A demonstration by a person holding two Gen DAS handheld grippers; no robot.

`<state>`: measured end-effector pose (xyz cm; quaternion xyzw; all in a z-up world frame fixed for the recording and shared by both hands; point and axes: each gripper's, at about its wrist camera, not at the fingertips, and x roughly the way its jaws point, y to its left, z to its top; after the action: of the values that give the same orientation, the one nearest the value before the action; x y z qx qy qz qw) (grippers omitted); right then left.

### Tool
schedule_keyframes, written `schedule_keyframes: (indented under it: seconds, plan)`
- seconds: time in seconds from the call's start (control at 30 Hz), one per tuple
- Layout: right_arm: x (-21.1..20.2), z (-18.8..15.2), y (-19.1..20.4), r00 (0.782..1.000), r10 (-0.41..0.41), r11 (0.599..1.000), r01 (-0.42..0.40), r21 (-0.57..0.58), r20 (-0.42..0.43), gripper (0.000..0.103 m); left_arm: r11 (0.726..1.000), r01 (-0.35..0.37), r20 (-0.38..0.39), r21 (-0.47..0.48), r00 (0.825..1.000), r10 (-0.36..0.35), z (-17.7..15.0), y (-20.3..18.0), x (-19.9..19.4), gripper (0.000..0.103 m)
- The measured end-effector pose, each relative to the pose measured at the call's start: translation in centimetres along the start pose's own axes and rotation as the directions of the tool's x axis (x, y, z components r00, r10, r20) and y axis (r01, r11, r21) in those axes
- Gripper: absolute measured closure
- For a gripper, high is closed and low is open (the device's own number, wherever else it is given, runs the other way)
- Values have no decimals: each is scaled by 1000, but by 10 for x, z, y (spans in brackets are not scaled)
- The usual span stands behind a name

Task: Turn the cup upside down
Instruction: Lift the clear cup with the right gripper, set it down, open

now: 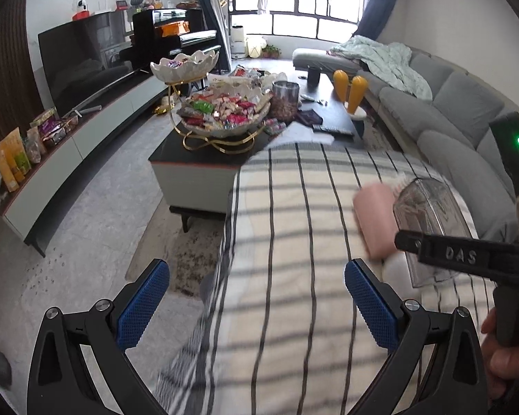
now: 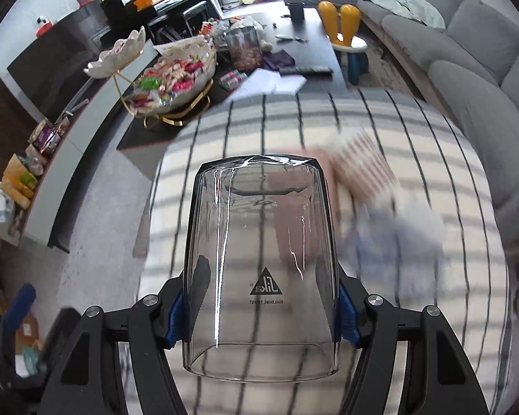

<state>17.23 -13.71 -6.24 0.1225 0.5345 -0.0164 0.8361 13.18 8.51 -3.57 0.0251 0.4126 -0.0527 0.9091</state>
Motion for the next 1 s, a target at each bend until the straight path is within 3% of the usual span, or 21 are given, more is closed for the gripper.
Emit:
schedule_keyframes:
  seconds: [0.23, 0.47, 0.9, 1.0]
  plan:
    - [7, -91, -7, 997, 4, 999, -1, 40, -76, 36, 999, -25, -61, 27, 998, 26, -59, 8, -25, 0]
    - [31, -146, -6, 990, -31, 997, 41, 69, -139, 36, 999, -31, -94, 17, 995, 32, -100, 17, -39, 0]
    - [55, -158, -8, 980, -52, 996, 64, 61, -191, 35, 1000, -20, -104, 2, 994, 21, -109, 18, -47, 0]
    - [48, -155, -4, 984, -46, 997, 57, 57, -172, 23, 1000, -21, -102, 7, 995, 22, -108, 17, -50, 0]
